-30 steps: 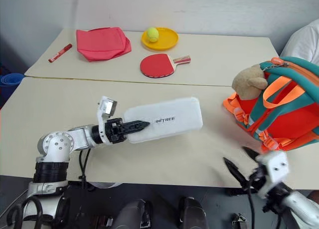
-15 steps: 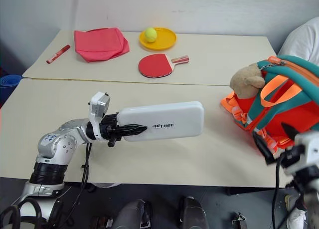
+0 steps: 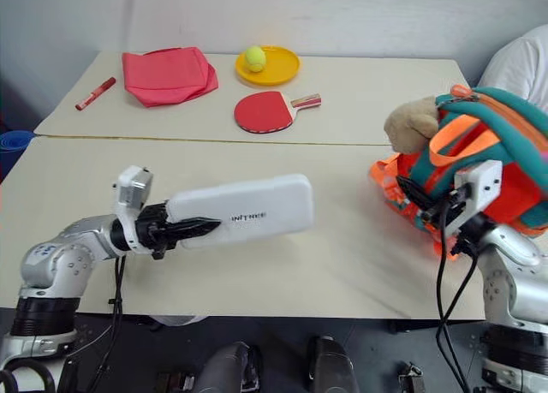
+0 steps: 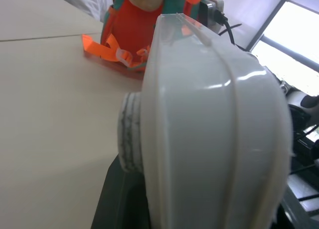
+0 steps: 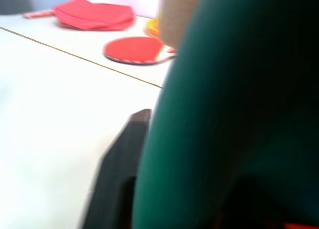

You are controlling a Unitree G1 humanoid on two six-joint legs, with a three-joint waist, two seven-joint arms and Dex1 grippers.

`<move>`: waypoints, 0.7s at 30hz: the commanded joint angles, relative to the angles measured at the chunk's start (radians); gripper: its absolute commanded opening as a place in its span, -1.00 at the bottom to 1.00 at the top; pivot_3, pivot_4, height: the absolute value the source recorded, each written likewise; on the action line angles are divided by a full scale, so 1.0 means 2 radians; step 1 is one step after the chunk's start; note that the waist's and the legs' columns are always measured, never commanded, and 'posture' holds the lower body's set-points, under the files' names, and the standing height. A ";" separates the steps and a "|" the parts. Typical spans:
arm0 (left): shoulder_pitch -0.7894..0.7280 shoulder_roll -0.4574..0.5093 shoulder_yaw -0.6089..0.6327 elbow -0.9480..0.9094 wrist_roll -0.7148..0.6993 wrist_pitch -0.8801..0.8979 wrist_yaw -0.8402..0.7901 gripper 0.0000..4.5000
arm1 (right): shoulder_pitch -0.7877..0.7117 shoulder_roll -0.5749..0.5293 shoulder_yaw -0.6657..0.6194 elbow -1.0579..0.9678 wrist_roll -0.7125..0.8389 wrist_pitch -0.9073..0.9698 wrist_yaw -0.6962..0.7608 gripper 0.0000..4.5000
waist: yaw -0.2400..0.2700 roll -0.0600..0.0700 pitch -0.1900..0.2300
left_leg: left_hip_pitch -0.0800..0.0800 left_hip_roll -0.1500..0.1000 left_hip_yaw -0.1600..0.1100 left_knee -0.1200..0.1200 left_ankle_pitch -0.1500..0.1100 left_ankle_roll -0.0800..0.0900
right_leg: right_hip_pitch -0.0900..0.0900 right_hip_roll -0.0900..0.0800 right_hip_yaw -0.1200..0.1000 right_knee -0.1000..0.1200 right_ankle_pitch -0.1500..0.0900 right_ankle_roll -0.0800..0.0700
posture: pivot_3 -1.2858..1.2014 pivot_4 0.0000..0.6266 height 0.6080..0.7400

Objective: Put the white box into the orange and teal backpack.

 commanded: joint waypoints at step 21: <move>0.011 0.060 0.159 0.018 -0.096 0.067 0.016 -0.46 | 0.081 -0.147 -0.019 -0.290 0.470 0.285 -0.087 -0.97 | 0.002 -0.002 0.001 | -0.002 -0.001 -0.001 0.000 -0.002 0.002 | 0.001 -0.002 -0.001 -0.002 0.000 0.001 | 0.03 -0.52 1.00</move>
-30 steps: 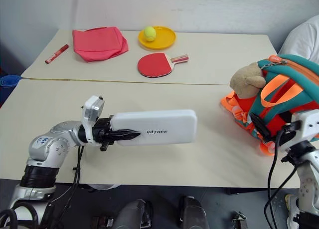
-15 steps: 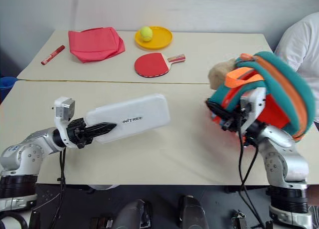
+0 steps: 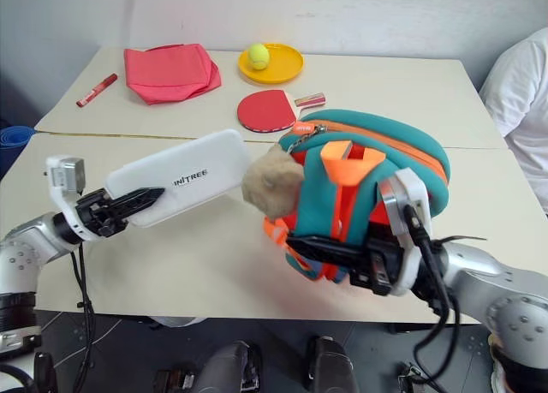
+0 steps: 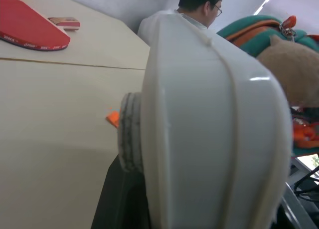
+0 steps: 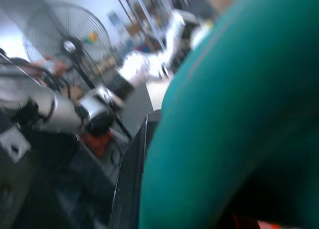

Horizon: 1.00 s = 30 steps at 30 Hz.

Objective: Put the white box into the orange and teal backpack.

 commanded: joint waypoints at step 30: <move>-0.219 -0.019 -0.258 -0.001 0.193 -0.211 -0.130 -0.46 | 0.050 -0.039 -0.050 0.071 -0.113 -0.002 0.120 -0.97 | 0.015 -0.002 0.000 | 0.000 -0.002 0.001 0.001 0.000 0.001 | 0.000 -0.001 0.000 -0.001 0.001 0.002 | 0.03 -0.52 1.00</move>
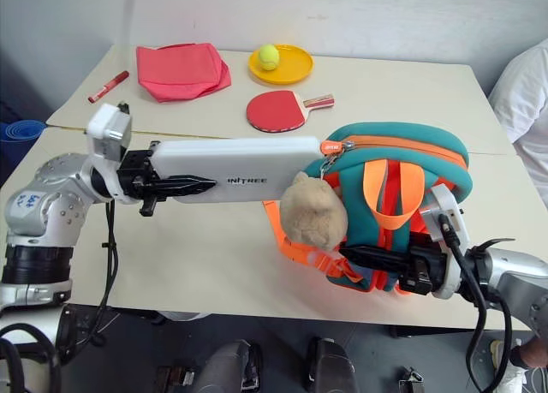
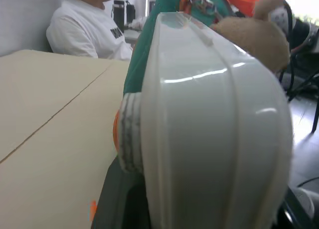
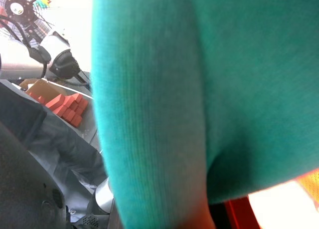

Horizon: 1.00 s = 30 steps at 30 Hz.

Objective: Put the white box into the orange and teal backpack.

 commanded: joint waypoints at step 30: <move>-0.095 -0.097 -0.029 0.121 0.069 -0.083 -0.070 0.97 | -0.030 0.056 0.026 -0.018 -0.048 -0.032 -0.031 -1.00 | -0.003 0.000 0.000 | -0.001 -0.003 -0.001 0.000 0.002 0.003 | 0.000 -0.002 0.000 0.000 0.002 0.003 | 0.03 -0.52 1.00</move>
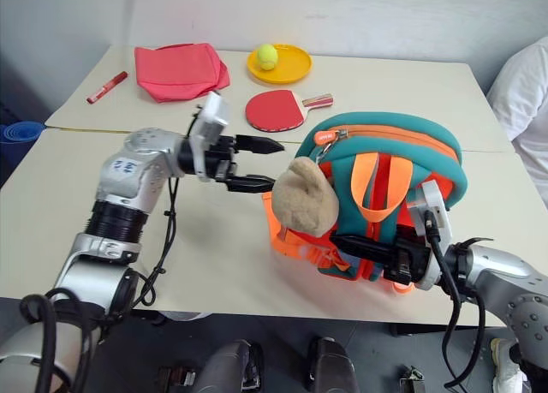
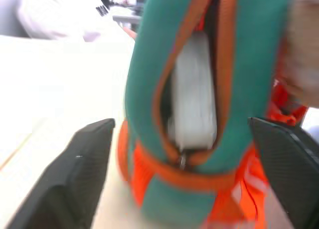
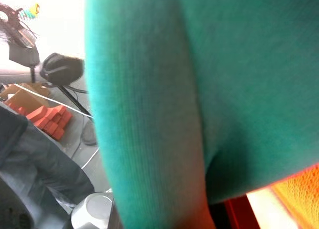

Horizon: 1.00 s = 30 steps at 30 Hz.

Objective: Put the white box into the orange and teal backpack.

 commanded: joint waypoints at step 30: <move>0.040 -0.045 0.047 -0.135 -0.051 -0.029 0.090 -0.56 | -0.020 0.027 0.013 0.009 -0.017 -0.012 0.001 -1.00 | 0.001 0.000 0.000 | -0.003 0.000 -0.002 0.005 -0.001 0.002 | 0.000 0.000 0.000 0.000 0.001 0.002 | 0.03 -0.52 1.00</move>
